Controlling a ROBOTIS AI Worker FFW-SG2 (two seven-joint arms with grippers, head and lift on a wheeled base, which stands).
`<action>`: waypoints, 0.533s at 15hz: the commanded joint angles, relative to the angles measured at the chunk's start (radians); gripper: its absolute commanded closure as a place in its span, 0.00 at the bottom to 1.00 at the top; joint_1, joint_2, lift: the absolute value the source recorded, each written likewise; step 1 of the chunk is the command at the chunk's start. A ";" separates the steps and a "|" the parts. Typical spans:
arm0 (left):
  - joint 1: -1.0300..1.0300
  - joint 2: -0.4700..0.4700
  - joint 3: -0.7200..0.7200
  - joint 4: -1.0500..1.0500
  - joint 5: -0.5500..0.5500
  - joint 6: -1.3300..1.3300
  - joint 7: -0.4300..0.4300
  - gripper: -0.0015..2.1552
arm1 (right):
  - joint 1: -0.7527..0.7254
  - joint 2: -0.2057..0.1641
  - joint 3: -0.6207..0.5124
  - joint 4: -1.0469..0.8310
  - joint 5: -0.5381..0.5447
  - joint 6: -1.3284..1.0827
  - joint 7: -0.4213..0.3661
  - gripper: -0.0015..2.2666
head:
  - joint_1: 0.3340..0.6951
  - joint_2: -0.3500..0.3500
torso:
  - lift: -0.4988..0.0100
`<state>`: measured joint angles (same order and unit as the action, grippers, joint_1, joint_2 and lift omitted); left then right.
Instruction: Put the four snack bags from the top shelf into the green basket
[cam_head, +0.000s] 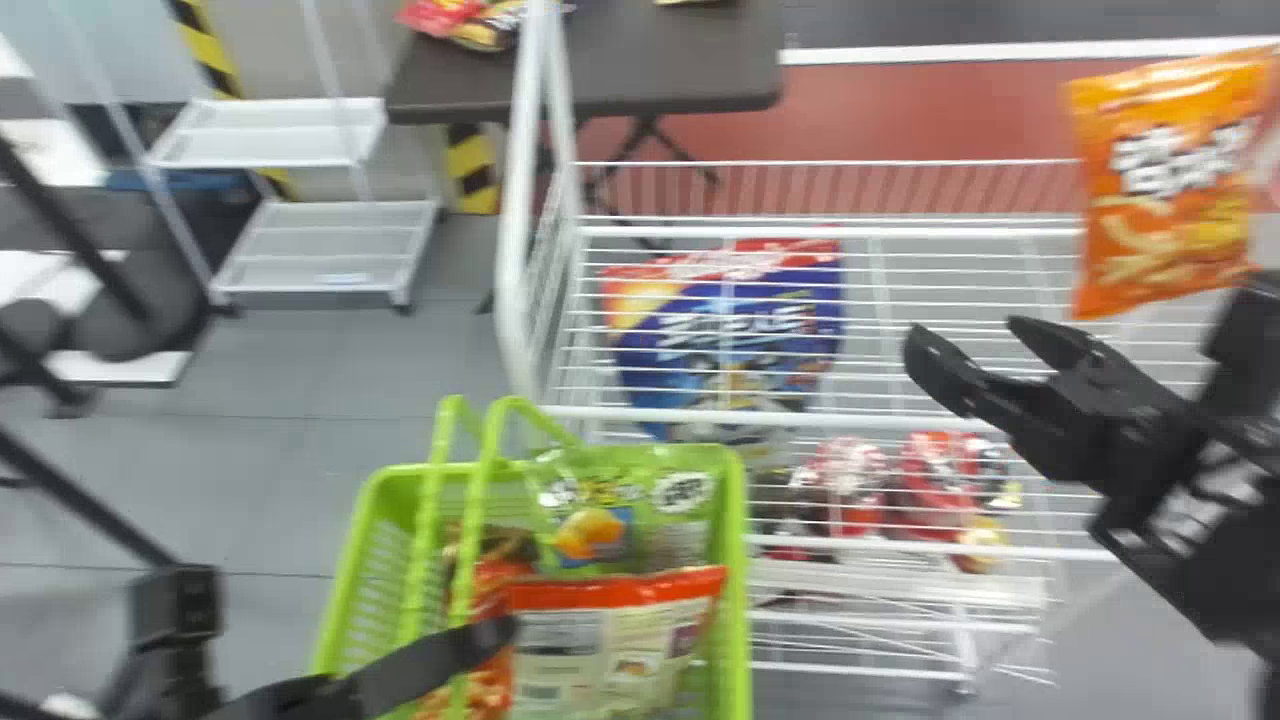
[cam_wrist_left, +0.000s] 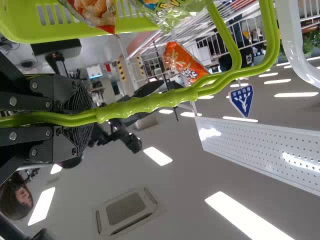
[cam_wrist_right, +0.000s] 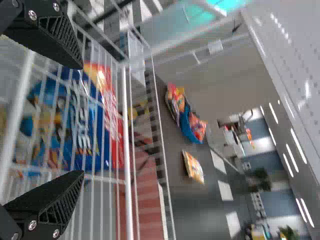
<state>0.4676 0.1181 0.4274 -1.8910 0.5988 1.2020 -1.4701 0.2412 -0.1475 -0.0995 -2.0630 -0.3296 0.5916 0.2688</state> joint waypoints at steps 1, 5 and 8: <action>0.005 0.002 0.002 -0.002 0.004 0.000 -0.004 1.00 | -0.152 0.000 -0.014 0.152 0.107 0.003 -0.023 0.02 | 1.00 0.42 | 0.98; 0.013 0.002 0.014 0.000 0.007 0.000 -0.006 1.00 | -0.347 0.002 -0.031 0.394 0.238 0.003 -0.111 0.02 | 1.00 0.31 | 0.98; 0.014 0.002 0.017 0.001 0.007 0.000 -0.007 1.00 | -0.444 0.002 -0.048 0.532 0.319 0.000 -0.194 0.02 | 1.00 0.23 | 0.98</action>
<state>0.4810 0.1197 0.4431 -1.8902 0.6059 1.2020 -1.4772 -0.1646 -0.1457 -0.1383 -1.5852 -0.0433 0.5936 0.0858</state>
